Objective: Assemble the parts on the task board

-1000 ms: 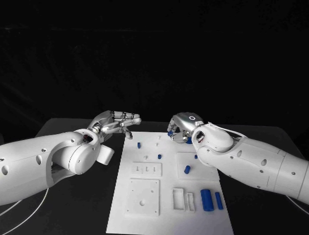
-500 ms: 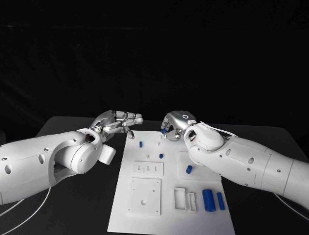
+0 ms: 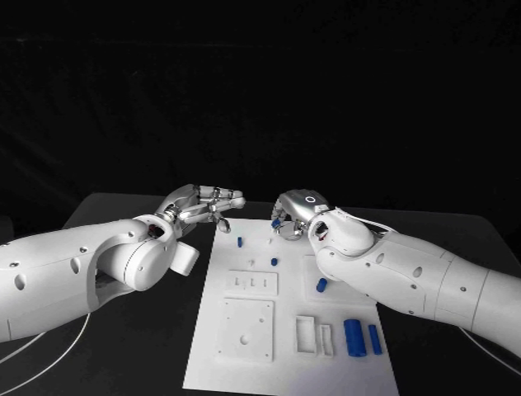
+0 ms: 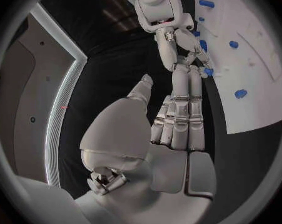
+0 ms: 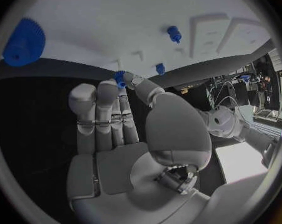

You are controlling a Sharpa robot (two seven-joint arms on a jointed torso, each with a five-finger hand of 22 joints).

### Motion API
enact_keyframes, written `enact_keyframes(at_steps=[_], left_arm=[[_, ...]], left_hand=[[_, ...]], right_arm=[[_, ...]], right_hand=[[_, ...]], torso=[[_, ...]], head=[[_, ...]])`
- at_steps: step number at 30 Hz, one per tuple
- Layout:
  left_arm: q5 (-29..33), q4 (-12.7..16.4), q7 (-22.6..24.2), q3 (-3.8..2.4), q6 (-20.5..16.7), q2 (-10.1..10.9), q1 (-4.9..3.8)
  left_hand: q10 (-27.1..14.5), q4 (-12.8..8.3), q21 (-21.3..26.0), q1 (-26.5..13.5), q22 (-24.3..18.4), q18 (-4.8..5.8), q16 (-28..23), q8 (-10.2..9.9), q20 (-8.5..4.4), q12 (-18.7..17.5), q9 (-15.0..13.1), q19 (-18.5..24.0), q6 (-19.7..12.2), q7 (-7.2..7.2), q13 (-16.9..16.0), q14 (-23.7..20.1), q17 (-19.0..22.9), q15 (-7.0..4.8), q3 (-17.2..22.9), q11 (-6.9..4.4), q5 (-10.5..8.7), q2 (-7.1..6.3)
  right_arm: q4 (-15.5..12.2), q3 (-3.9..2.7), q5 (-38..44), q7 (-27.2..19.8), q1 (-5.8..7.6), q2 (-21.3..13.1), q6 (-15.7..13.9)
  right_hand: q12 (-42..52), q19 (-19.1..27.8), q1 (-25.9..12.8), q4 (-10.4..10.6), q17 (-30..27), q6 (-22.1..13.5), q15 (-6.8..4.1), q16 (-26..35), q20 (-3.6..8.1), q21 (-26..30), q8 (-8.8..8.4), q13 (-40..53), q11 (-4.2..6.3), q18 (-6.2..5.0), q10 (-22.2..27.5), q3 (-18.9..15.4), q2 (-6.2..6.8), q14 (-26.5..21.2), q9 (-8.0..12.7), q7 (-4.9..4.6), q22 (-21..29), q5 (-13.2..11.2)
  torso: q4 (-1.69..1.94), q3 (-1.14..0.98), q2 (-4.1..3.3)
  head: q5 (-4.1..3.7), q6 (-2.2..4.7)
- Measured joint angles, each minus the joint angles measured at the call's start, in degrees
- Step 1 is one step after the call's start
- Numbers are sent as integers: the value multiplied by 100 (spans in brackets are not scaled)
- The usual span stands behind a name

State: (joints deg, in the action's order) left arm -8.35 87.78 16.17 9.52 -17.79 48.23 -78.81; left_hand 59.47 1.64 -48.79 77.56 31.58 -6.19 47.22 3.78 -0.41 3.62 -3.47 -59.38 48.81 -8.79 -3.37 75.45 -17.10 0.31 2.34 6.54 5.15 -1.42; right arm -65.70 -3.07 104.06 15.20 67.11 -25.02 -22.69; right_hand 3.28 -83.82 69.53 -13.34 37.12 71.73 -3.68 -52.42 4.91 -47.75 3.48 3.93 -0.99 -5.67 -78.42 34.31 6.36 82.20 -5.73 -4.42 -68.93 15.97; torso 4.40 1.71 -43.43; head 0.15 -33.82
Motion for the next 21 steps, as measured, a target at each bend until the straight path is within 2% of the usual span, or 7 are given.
enact_keyframes(at_steps=[11, 21], left_arm=[[-1, 12, -1, 0, -1, -4, -20], [-2, 13, -1, 0, -1, -18, -29]], left_hand=[[0, 0, 0, 0, 0, 1, 0, 0, 0, 0, 0, 0, 0, 0, 0, 0, 10, 0, 0, 0, 0, 0], [0, 0, 0, 0, -1, 2, 0, 0, 0, 0, 0, 0, 0, 0, 0, 0, 13, 0, 0, 0, 0, 0]], right_arm=[[60, 15, -8, -27, -5, 35, 18], [111, 25, -12, -50, -6, 92, 55]], right_hand=[[0, 0, -16, -1, -1, -8, 1, 0, -1, 51, -2, 0, 2, 4, -1, -1, 17, 1, -3, -7, -39, 49], [-1, 0, -29, -24, 5, -9, 9, 20, -1, 118, -5, 1, 3, 8, -2, -24, 29, 9, -7, -8, -93, 50]], torso=[[-8, 0, -2], [-12, 10, -3]], head=[[35, -29], [49, -36]])
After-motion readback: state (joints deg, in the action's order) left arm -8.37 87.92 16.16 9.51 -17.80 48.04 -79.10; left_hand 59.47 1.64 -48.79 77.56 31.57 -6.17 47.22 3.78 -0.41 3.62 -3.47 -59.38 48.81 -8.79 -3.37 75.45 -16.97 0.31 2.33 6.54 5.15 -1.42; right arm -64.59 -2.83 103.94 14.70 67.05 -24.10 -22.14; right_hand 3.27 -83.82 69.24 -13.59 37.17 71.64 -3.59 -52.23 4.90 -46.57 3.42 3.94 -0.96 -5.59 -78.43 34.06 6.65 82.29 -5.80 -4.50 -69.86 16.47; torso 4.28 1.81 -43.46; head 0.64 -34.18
